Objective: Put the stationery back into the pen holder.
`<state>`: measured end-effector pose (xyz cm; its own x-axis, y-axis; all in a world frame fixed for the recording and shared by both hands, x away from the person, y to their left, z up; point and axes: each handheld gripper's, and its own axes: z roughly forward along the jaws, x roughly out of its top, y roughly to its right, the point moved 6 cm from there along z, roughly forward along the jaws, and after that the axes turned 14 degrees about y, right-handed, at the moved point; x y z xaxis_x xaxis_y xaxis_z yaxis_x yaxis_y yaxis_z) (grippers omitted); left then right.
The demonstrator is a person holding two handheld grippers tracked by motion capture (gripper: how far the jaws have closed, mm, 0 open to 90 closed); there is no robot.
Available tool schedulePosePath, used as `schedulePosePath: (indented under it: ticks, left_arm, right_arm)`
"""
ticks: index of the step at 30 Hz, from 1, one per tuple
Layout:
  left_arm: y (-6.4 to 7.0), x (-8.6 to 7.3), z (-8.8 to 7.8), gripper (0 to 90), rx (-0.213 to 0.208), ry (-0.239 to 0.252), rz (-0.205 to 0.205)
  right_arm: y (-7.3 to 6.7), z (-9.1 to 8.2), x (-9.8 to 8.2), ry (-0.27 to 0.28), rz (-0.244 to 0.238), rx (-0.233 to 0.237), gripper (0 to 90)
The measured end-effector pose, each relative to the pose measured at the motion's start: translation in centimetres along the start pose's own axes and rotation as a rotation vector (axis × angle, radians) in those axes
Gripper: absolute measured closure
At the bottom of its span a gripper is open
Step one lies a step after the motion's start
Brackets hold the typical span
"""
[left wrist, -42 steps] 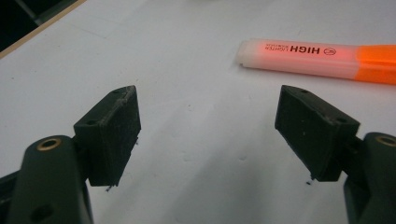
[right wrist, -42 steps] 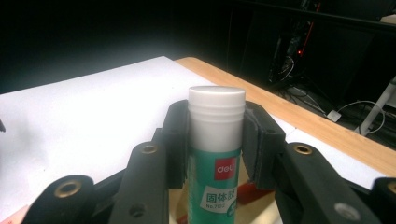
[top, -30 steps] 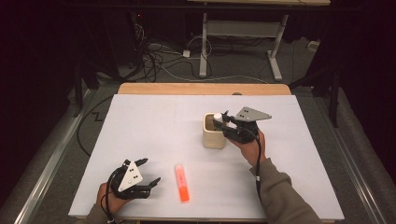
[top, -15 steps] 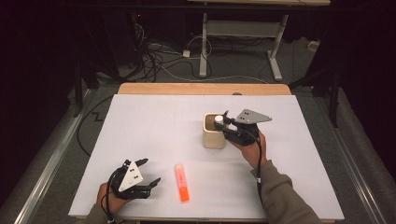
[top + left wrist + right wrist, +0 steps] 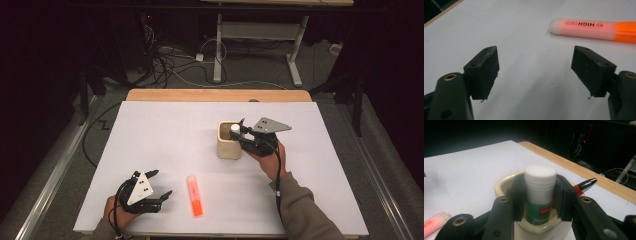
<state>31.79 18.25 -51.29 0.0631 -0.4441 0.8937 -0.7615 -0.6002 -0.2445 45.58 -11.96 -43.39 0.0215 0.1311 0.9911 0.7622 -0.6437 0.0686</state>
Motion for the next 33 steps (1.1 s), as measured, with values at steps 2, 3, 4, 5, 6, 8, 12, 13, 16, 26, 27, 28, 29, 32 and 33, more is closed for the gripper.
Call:
schedulePosePath:
  ticks: [2,3,4,5,6,8,12,13,16,26,27,28,29,32,33]
  left_arm:
    - [0.0,0.0,0.0,22.2,0.001,0.0,0.0]
    - [0.0,0.0,0.0,22.2,0.001,0.0,0.0]
    - [0.0,0.0,0.0,22.2,0.001,0.001,0.0]
    - [0.0,0.0,0.0,22.2,0.002,0.001,0.0]
    - [0.0,0.0,0.0,22.2,0.002,0.001,0.0]
    - [0.0,0.0,0.0,22.2,0.001,0.0,-0.001]
    - [0.0,0.0,0.0,22.2,0.001,-0.001,-0.002]
    - [0.0,0.0,0.1,22.2,0.001,0.0,-0.003]
    - [0.1,0.0,0.1,22.2,0.001,0.0,-0.004]
    - [0.1,0.1,0.1,22.2,0.0,-0.001,-0.002]
    - [0.1,0.1,0.1,22.2,0.0,0.0,-0.003]
    - [0.1,0.1,0.1,22.2,0.0,-0.001,-0.001]
    - [0.1,0.1,0.1,22.2,-0.001,-0.001,-0.001]
    - [0.1,0.1,0.1,22.2,-0.001,-0.001,-0.001]
    - [0.1,0.1,0.1,22.2,-0.001,-0.001,0.0]
  right_arm:
    - [0.0,0.0,-0.1,-0.003,0.001,-0.001,64.6]
    - [0.0,0.0,-0.1,-0.005,-0.001,0.0,64.5]
    - [0.0,0.0,-0.1,-0.006,-0.003,-0.001,64.5]
    - [0.0,0.0,-0.1,-0.008,-0.003,-0.001,64.5]
    - [0.0,0.0,-0.1,-0.009,-0.003,0.001,64.3]
    - [0.0,-0.1,-0.1,-0.007,-0.004,-0.003,63.7]
    - [0.2,-0.3,0.2,0.005,-0.011,-0.014,63.0]
    - [0.2,-0.3,0.2,0.007,-0.008,-0.014,63.0]
    - [0.2,-0.5,0.2,0.006,-0.009,-0.016,62.9]
    - [-0.2,-1.2,0.7,0.018,-0.036,-0.032,60.6]
    - [-0.3,-1.3,0.7,0.021,-0.041,-0.031,60.1]
    - [-0.4,-1.4,0.7,0.021,-0.048,-0.03,59.9]
    - [-0.5,-1.5,0.7,0.02,-0.05,-0.031,59.8]
    - [-0.8,-1.8,0.8,0.022,-0.058,-0.023,59.3]
    - [-0.9,-1.9,0.7,0.023,-0.062,-0.025,59.0]
